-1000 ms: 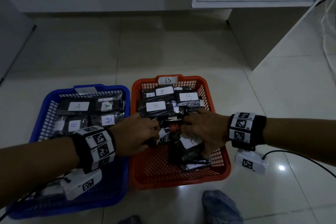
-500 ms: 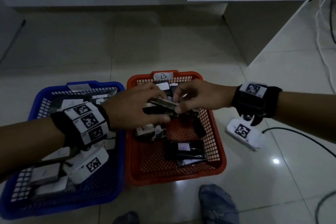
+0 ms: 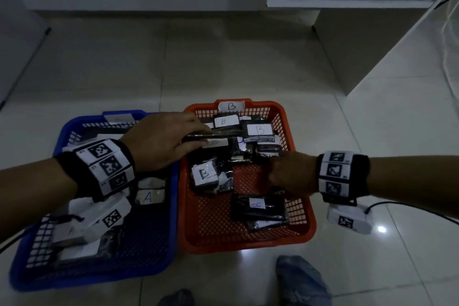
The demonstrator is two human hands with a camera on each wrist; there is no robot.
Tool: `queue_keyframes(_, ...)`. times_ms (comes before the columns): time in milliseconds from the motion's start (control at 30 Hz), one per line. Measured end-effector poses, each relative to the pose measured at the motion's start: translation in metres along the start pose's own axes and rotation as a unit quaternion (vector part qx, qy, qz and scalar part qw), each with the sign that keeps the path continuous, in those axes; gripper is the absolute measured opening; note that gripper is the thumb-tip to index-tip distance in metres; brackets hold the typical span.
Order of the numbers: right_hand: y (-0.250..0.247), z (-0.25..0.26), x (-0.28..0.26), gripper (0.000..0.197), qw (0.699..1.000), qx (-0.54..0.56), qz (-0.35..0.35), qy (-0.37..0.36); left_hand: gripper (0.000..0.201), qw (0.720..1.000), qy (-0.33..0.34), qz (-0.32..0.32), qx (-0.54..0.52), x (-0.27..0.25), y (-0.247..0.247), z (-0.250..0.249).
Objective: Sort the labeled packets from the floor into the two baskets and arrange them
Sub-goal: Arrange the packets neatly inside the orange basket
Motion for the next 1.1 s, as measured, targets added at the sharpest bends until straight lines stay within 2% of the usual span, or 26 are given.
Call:
queue_keyframes(133, 0.004, 0.001, 0.012, 0.024, 0.999, -0.021, -0.012, 0.025, 0.044, 0.999, 0.027, 0.023, 0.012, -0.001, 0.012, -0.005)
queue_keyframes(333, -0.011, 0.005, 0.010, 0.022, 0.999, -0.023, 0.026, 0.016, 0.045, 0.993, 0.079, 0.059, 0.070, -0.006, 0.023, -0.003)
queue_keyframes(433, -0.019, 0.000, 0.004, 0.022, 1.000, 0.014, -0.010, 0.007, 0.043, 0.995, 0.072, 0.030, 0.062, -0.007, 0.018, 0.001)
queue_keyframes(500, -0.024, -0.010, -0.002, 0.019, 0.993, 0.091, -0.074, 0.010, 0.044, 0.996, 0.068, 0.008, 0.056, -0.008, 0.012, 0.005)
queue_keyframes(600, -0.044, -0.034, -0.010, 0.021, 0.943, 0.250, -0.213, 0.044, 0.045, 0.997, 0.062, -0.006, 0.046, -0.012, 0.006, 0.010)
queue_keyframes(667, -0.061, -0.050, -0.004, 0.019, 0.882, 0.334, -0.320, 0.088, 0.045, 0.997, 0.061, -0.008, 0.044, -0.018, 0.006, 0.013)
queue_keyframes(700, -0.068, -0.058, 0.003, 0.019, 0.841, 0.390, -0.359, 0.106, 0.045, 0.997, 0.063, -0.008, 0.045, -0.021, 0.006, 0.014)
queue_keyframes(733, -0.075, -0.063, 0.012, 0.020, 0.797, 0.456, -0.377, 0.120, 0.045, 0.997, 0.065, -0.008, 0.046, -0.024, 0.008, 0.015)
queue_keyframes(800, -0.087, -0.068, 0.032, 0.021, 0.722, 0.569, -0.369, 0.135, 0.044, 0.996, 0.072, -0.001, 0.051, -0.030, 0.010, 0.014)
queue_keyframes(900, -0.096, -0.067, 0.060, 0.018, 0.655, 0.652, -0.352, 0.150, 0.044, 0.995, 0.081, 0.009, 0.061, -0.036, 0.012, 0.015)
queue_keyframes(967, -0.098, -0.064, 0.075, 0.015, 0.640, 0.664, -0.354, 0.155, 0.043, 0.995, 0.081, 0.011, 0.062, -0.040, 0.012, 0.016)
queue_keyframes(1000, -0.097, -0.062, 0.080, 0.014, 0.643, 0.660, -0.355, 0.157, 0.043, 0.995, 0.079, 0.013, 0.059, -0.042, 0.012, 0.017)
queue_keyframes(1033, -0.097, -0.060, 0.083, 0.013, 0.653, 0.651, -0.354, 0.160, 0.044, 0.995, 0.078, 0.015, 0.056, -0.043, 0.012, 0.017)
queue_keyframes(1100, -0.097, -0.058, 0.087, 0.010, 0.694, 0.608, -0.346, 0.170, 0.043, 0.996, 0.077, 0.013, 0.051, -0.044, 0.013, 0.018)
Point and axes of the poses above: each hand's wrist, its own x-axis towards the middle knuckle, its own y-axis out of the palm, z = x × y, the point moved 1 cm from there along x, towards the middle knuckle, and after that the axes turned 5 degrees about z, right-handed, at the moved point
